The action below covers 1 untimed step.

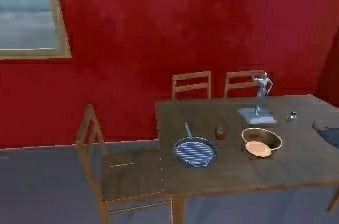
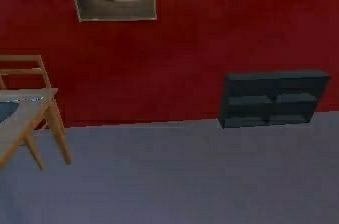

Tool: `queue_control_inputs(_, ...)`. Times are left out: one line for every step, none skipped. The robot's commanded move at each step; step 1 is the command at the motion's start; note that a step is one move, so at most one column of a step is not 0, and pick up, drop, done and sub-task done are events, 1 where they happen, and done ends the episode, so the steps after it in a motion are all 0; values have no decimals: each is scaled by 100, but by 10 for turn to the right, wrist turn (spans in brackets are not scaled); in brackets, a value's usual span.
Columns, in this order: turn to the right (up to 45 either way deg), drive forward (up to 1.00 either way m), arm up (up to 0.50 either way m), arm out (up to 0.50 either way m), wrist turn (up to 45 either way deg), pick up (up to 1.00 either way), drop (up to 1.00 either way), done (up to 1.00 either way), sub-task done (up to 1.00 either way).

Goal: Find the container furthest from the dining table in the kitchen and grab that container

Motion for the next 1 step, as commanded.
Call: queue_control_inputs(-450, 0, 0, 0, 0, 0, 0, 0, 0)
